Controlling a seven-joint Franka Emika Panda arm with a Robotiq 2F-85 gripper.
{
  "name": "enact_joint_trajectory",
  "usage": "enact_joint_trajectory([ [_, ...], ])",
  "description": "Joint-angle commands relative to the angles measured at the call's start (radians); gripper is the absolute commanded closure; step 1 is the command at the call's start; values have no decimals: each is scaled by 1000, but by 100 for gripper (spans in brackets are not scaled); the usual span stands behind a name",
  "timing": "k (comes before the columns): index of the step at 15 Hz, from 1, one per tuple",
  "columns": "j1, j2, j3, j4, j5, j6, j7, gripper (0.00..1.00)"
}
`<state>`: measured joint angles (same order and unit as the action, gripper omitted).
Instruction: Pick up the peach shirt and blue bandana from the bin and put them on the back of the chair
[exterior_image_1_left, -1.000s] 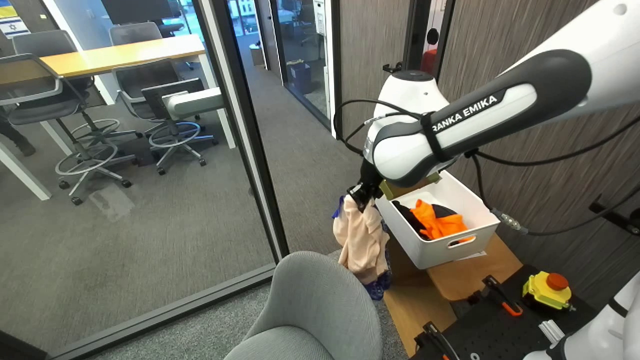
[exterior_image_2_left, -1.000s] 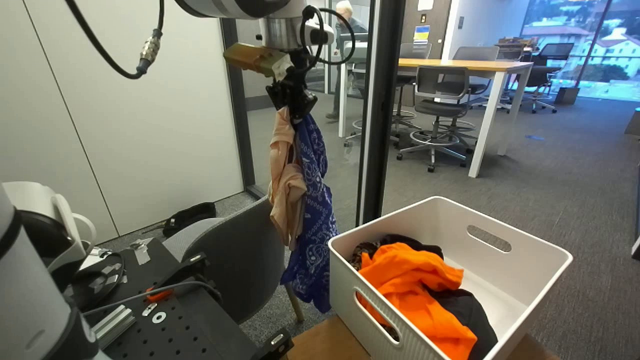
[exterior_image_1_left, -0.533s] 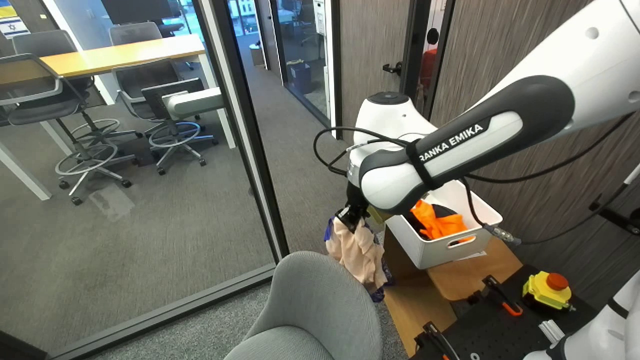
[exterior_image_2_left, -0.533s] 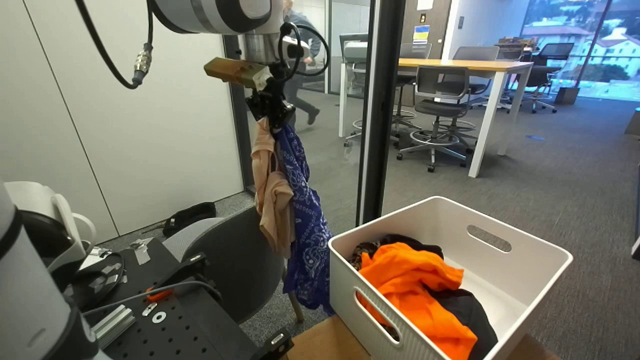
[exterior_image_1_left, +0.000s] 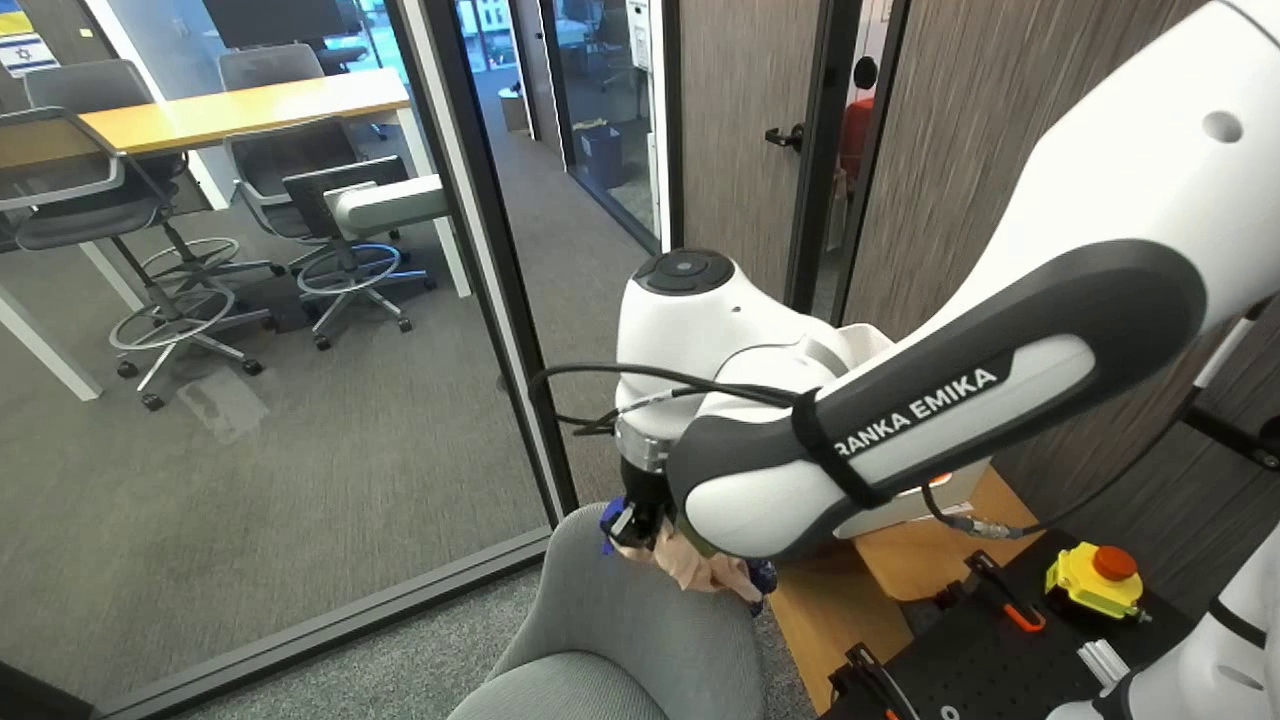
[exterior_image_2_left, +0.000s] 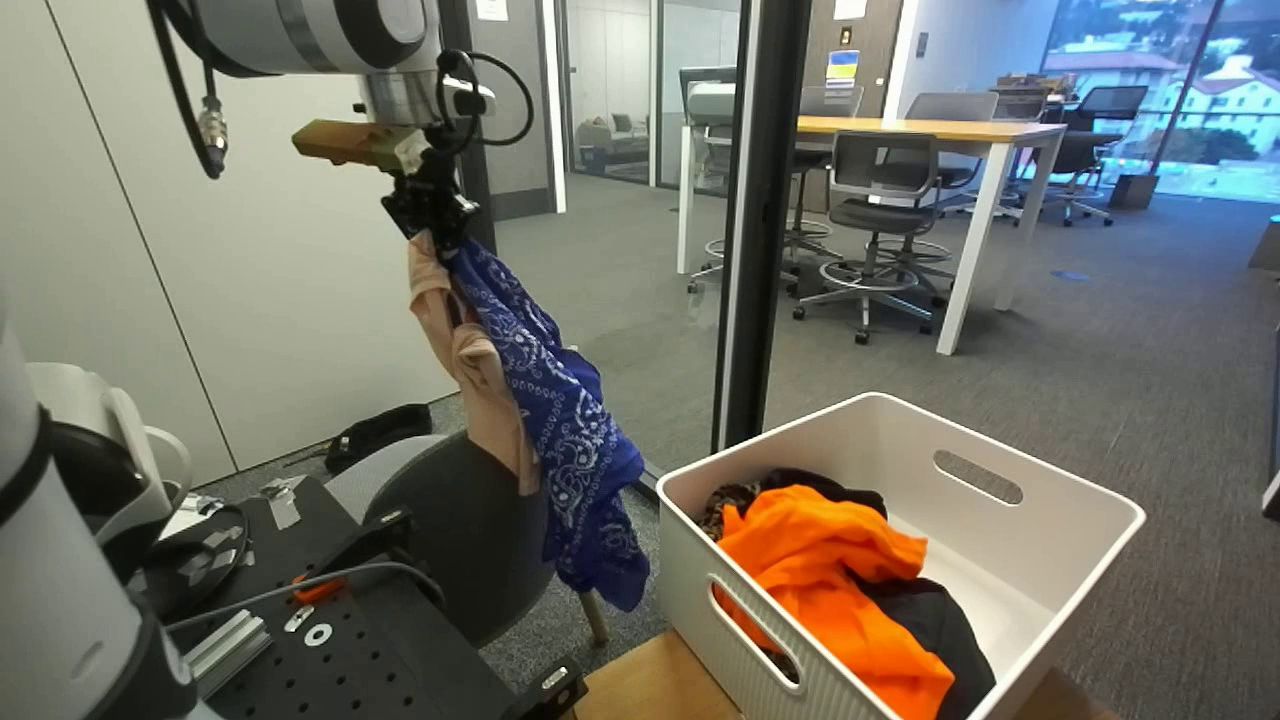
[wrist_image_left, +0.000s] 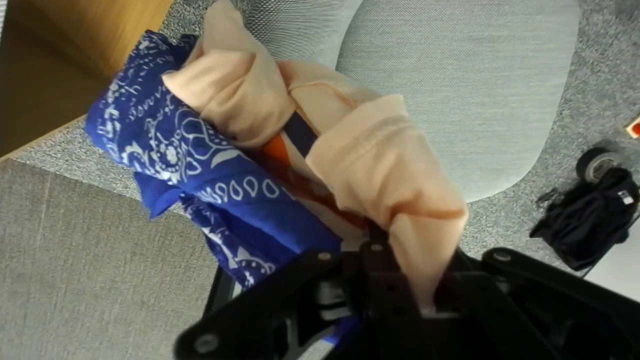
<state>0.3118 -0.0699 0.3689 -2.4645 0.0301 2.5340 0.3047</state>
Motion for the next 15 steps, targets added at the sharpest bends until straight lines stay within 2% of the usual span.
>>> enact_joint_trajectory([
  [1,64,70,62,82,-51,-31,64,91],
  [4,112,165,95,120,-111,-39,104,91],
  [6,141,243,87,138,-173,-46,142,91],
  [9,171,346,34,166,-230,-66,161,91],
  [12,177,364,-28,185,-252,-76,149,91],
  [15,167,370,-55,195,-221,-73,131,91],
])
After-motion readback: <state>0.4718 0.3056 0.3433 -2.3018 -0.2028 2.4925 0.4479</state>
